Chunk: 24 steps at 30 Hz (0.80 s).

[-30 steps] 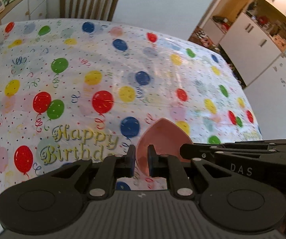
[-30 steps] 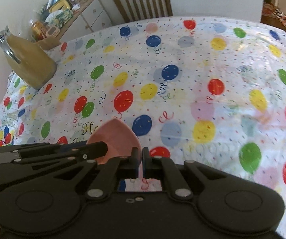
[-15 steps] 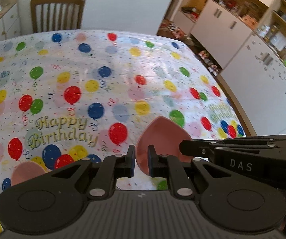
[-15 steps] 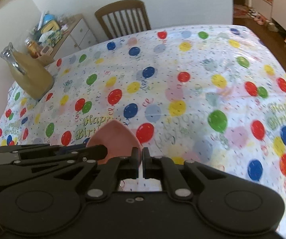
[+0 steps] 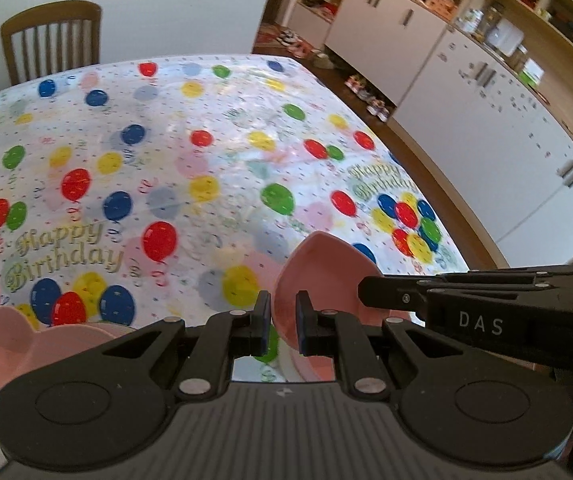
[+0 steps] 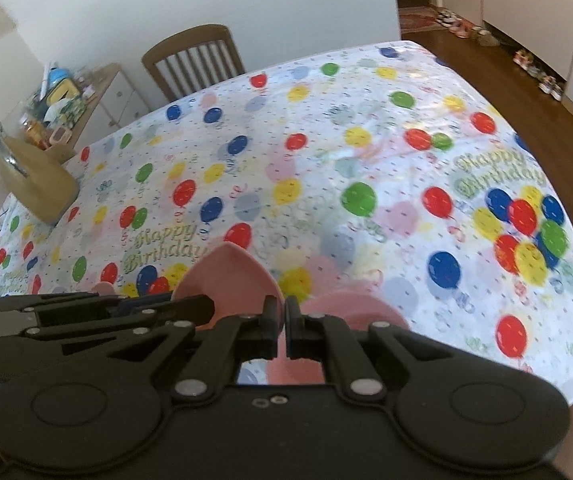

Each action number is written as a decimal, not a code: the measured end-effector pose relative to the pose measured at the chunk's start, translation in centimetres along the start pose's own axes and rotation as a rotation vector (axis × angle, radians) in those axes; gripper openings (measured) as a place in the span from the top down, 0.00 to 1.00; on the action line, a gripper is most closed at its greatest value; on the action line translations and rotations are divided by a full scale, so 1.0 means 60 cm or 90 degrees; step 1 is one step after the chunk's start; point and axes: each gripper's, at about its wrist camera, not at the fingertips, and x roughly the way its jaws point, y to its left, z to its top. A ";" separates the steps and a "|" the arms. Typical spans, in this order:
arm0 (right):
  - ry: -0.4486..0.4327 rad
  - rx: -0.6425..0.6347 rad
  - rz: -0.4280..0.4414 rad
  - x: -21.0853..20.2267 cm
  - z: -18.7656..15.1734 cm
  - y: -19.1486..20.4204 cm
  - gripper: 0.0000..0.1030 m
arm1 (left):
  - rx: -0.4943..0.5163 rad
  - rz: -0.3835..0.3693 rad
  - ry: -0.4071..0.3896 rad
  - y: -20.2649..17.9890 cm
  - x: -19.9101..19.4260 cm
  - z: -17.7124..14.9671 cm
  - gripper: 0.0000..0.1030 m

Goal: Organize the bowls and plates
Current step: 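Lift and carry the heart-shaped bowl over the pink bowl, then lower the heart-shaped bowl into the pink bowl and open both grippers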

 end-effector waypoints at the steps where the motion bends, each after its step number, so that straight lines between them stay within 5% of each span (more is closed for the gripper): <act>1: -0.001 0.004 -0.002 -0.003 -0.004 -0.006 0.98 | 0.005 -0.002 0.004 -0.006 0.004 -0.002 0.88; 24: 0.069 0.040 -0.021 0.045 -0.057 -0.105 0.98 | 0.026 -0.001 0.111 -0.055 0.116 -0.041 0.88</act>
